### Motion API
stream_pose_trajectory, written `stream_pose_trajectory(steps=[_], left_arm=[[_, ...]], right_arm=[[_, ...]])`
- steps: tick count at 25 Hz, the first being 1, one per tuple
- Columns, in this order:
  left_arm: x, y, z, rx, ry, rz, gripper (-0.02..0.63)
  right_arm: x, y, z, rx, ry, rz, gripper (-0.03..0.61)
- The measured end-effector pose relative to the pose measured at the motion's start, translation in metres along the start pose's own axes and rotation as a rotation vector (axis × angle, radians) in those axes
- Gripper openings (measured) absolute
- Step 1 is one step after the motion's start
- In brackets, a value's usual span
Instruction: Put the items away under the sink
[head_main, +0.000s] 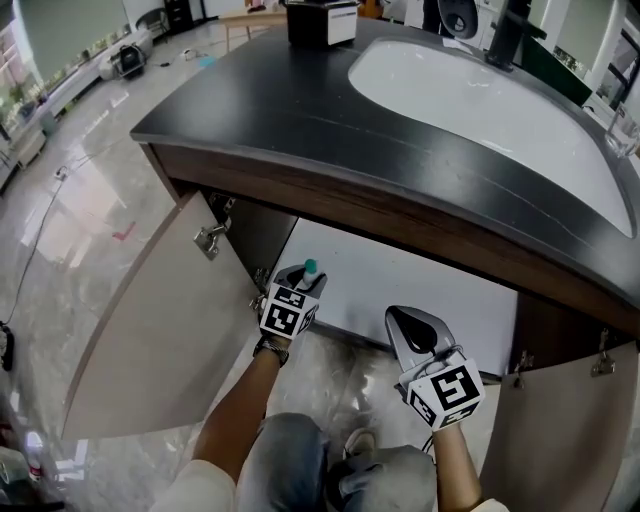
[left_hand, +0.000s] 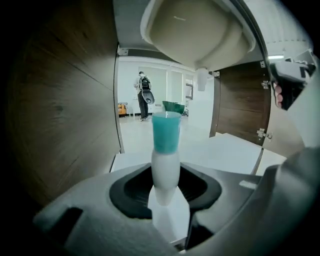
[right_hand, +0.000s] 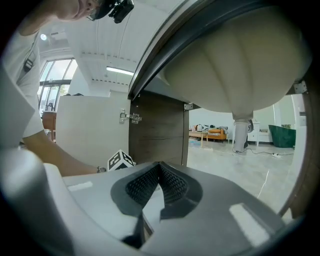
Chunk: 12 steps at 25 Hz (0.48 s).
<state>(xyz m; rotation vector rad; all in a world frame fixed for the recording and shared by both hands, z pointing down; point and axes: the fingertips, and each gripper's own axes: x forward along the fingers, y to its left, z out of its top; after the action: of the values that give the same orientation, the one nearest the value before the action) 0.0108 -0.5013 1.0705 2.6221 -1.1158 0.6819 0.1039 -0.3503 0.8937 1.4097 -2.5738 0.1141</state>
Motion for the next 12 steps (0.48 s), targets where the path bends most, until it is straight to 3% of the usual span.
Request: stream_pose_trajectory(steps=[6,12], left_arm=[[0.024,0.008,-0.029,0.036,0.073,0.043,0.143],[0.034,0.016,-0.030,0.008,0.058,0.043,0.144]], right_arm=[[-0.005,0.004,-0.010,0.009,0.012,-0.002,0.008],[-0.007,0.005,-0.014,0.000,0.027,0.000,0.008]])
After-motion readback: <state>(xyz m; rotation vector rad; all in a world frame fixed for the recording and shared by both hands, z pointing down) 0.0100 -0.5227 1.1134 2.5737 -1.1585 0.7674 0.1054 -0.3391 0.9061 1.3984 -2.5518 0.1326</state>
